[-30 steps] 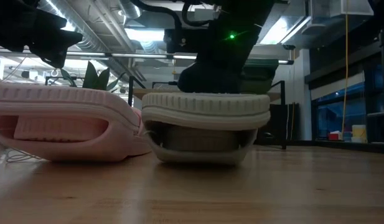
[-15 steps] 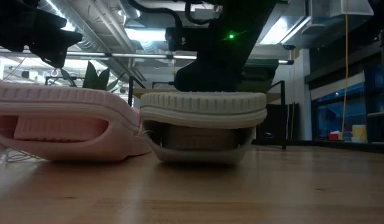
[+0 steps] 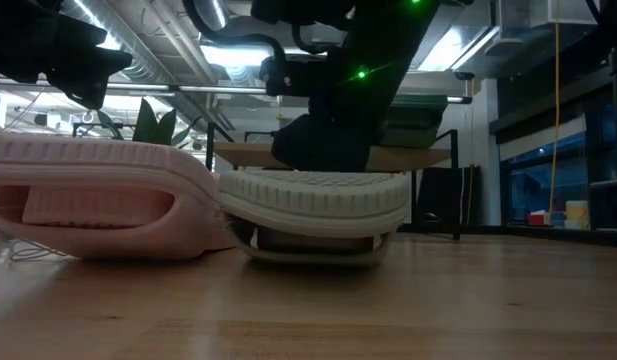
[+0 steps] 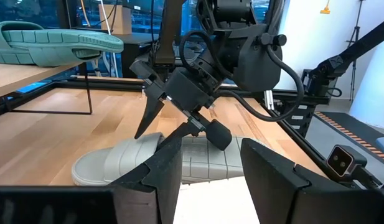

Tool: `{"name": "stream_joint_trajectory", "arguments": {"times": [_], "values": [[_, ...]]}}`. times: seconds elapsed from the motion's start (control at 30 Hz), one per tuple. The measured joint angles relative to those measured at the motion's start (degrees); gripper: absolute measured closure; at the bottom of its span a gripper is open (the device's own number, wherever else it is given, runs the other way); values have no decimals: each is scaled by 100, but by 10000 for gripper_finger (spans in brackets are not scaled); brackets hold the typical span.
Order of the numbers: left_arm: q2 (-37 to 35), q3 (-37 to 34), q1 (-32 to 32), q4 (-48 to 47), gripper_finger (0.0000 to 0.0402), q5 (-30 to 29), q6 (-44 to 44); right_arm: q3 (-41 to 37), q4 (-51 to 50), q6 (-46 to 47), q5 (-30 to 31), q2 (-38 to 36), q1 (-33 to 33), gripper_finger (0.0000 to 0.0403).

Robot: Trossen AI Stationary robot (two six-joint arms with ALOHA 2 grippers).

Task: Pick and place slides into the shelf
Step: Put the pair of gray slides on the shelf

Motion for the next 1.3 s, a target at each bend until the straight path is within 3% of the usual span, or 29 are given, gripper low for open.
{"name": "stream_joint_trajectory", "arguments": {"times": [0.5, 0.6, 0.87, 1.3], "values": [[0, 2, -2, 1, 244, 0, 2, -11, 8, -27, 33, 18, -103, 245], [1, 1, -1, -1, 244, 1, 2, -13, 17, -41, 20, 18, -105, 272], [0, 0, -2, -1, 244, 1, 2, -20, 74, -68, -35, 22, -119, 388], [1, 0, -1, -1, 244, 2, 1, -22, 98, -178, -28, 22, -105, 390]]}}
